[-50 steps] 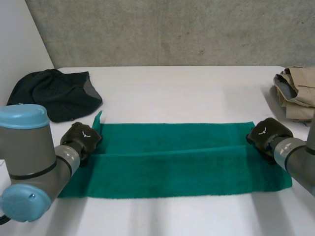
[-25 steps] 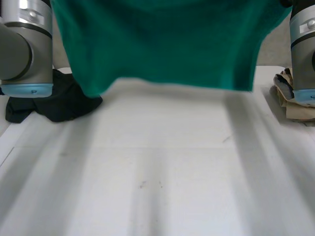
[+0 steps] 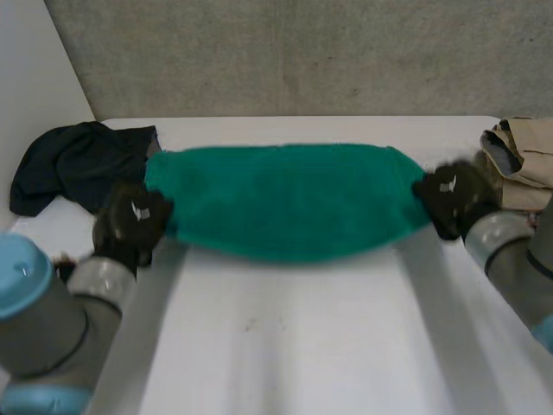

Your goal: Fold the laundry.

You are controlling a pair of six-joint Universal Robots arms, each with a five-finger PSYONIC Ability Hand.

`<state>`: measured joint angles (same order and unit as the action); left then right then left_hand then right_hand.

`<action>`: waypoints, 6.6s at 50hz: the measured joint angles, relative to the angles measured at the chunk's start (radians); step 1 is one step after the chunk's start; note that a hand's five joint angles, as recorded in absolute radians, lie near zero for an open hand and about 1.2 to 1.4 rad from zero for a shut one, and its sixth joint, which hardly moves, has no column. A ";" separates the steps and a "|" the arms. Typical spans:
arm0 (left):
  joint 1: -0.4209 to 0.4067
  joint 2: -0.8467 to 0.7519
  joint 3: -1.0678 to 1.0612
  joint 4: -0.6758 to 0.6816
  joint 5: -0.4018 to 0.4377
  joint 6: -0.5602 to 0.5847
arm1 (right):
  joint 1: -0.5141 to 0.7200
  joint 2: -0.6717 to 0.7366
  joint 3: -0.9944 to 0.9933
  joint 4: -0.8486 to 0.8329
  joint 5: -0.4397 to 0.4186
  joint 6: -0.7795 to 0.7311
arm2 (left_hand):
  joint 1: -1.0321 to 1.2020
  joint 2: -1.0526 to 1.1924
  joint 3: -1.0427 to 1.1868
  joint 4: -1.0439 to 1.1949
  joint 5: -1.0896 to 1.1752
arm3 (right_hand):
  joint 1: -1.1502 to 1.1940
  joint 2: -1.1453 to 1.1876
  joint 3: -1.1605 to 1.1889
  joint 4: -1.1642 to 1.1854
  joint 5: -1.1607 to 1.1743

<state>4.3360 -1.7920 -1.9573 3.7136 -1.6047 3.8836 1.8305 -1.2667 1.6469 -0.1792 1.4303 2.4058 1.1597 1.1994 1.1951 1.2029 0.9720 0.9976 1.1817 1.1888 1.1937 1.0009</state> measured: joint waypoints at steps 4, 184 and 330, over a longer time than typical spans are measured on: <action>-0.020 0.022 -0.103 -0.084 0.000 0.003 | -0.033 -0.024 0.069 0.146 -0.027 -0.063 | 0.000 0.000 0.000 0.000 0.000 | 0.000 0.000 0.000 0.000 0.000; -0.057 0.017 0.134 -0.010 0.031 -0.405 | 0.390 0.185 -0.125 -0.142 0.084 0.282 | -0.969 -0.992 -0.982 -0.998 -0.923 | -0.796 -0.959 -0.972 -0.954 -0.935; -0.247 -0.181 0.391 -0.202 -0.036 -0.603 | 0.296 0.139 -0.257 0.137 -0.056 0.816 | -0.969 -0.992 -0.982 -0.998 -0.923 | -0.796 -0.959 -0.972 -0.954 -0.936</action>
<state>4.0886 -1.9725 -1.5667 3.5117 -1.6412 3.2801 2.1264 -1.1274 1.3902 -0.0427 1.3740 3.2216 0.1903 0.2077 0.2132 0.2047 0.0489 0.2020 0.2231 0.2164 0.2401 0.0654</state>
